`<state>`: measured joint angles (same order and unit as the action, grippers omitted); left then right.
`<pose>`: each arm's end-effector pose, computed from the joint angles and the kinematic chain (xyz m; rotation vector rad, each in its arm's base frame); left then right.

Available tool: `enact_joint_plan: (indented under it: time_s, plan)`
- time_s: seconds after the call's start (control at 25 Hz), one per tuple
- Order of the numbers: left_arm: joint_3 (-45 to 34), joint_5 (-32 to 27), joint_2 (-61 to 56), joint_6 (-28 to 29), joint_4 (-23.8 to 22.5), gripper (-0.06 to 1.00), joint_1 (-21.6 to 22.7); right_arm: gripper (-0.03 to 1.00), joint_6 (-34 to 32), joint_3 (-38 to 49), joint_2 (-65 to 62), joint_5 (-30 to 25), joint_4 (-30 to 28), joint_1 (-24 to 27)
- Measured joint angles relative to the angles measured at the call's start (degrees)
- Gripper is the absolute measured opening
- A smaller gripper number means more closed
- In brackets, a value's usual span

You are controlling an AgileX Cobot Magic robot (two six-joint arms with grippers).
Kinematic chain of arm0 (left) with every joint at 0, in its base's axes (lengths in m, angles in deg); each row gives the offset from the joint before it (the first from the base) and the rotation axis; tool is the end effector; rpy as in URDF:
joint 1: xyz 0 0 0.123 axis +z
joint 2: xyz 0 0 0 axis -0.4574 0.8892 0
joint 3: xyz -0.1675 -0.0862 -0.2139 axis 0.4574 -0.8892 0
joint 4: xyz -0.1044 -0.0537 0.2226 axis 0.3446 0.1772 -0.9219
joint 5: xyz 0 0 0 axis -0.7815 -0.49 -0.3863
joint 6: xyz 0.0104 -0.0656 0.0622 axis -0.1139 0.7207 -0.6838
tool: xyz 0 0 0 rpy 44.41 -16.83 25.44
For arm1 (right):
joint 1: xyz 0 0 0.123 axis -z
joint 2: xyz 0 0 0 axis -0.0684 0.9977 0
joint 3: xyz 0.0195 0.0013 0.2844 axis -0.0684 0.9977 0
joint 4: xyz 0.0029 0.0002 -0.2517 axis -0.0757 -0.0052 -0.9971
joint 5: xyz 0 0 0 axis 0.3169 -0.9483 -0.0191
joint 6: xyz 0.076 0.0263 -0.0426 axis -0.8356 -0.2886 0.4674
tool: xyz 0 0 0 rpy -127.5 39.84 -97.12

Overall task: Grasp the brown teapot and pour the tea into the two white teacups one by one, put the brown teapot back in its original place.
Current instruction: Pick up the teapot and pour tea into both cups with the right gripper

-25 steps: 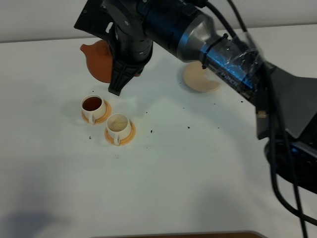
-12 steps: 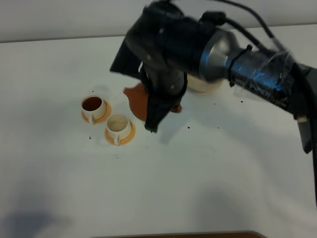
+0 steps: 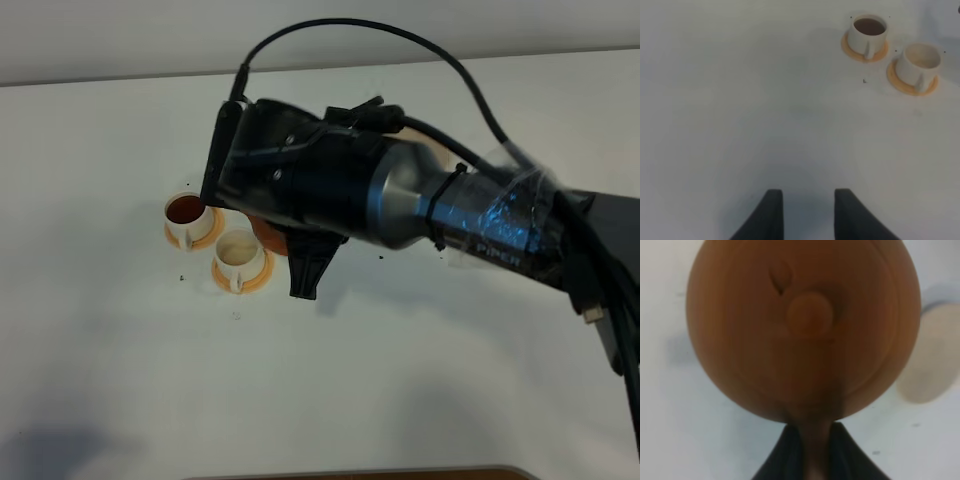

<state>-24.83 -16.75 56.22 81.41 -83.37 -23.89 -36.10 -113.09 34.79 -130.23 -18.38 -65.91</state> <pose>-0.0012 -0.0031 0.2671 -0.0595 2.0761 -0.0095 0.1951 0.4022 0.2202 -1.9036 1.8796 -0.5159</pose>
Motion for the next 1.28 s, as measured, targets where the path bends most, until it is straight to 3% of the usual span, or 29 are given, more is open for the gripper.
enact_joint_plan:
  time_s: [0.16,1.28]
  plan:
    - [0.00,0.00,0.00,0.00,0.00,0.29,0.00,0.13,0.01,0.00,2.37,0.14,-4.96,-1.43]
    - [0.00,0.00,0.00,0.00,0.00,0.29,0.00,0.13,5.08,0.05,9.01,-3.08,-18.81,-5.79]
